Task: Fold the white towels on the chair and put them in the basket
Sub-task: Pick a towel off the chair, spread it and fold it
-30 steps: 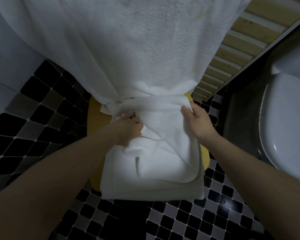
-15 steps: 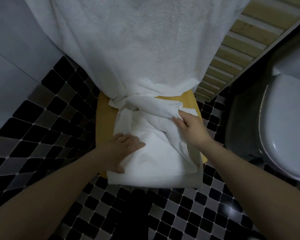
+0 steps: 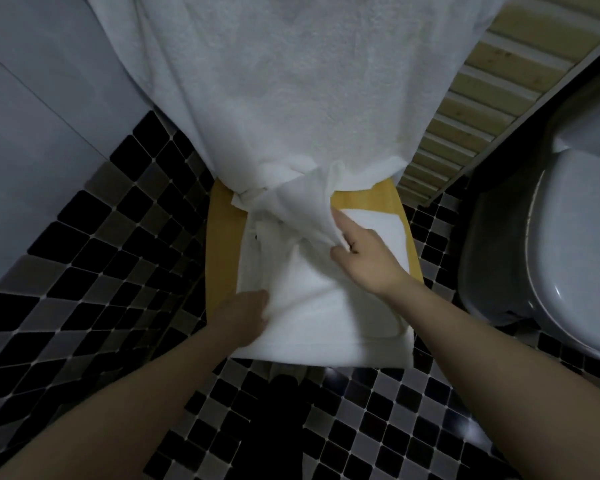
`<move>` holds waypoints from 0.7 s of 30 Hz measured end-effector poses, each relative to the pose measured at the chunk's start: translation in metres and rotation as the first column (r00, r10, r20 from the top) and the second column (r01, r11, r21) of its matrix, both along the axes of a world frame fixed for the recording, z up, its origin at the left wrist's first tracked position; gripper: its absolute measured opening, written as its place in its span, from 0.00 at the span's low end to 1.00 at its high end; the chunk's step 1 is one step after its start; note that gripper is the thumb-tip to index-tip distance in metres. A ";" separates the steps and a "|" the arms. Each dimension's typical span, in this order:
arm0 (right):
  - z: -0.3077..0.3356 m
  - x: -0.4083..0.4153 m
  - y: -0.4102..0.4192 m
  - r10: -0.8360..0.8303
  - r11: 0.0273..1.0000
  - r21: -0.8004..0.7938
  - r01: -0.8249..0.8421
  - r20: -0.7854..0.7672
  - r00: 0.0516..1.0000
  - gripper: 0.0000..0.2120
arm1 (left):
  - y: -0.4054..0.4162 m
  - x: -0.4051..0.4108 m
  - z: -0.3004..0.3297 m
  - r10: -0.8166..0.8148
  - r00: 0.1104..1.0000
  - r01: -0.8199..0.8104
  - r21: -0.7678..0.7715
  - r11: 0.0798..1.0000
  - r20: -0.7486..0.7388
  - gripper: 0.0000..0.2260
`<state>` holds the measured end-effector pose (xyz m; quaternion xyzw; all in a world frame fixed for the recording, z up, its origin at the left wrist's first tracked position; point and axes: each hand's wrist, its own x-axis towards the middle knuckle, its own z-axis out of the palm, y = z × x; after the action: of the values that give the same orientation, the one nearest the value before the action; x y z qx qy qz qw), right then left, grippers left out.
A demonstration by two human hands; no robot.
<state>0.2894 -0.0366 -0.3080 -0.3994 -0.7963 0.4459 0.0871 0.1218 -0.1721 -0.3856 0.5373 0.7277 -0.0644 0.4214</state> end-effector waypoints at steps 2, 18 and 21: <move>-0.001 -0.009 -0.008 0.199 0.979 0.005 -0.202 0.139 0.970 0.33 | 0.008 -0.008 0.003 0.109 0.990 -0.095 -0.146 0.985 0.091 0.07; -0.076 0.057 0.031 -0.228 0.969 0.063 0.239 0.599 0.768 0.17 | 0.108 -0.045 0.005 0.780 0.571 -0.820 0.233 0.523 0.257 0.19; -0.085 0.057 0.033 -0.459 0.831 -0.036 0.555 0.520 0.721 0.18 | 0.105 -0.043 0.006 0.768 0.481 -0.871 0.133 0.472 0.423 0.14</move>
<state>0.3466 -0.0039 -0.3930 -0.7085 -0.6046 0.3621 -0.0367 0.0792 -0.0673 -0.3791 0.1806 0.8208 0.3551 0.4094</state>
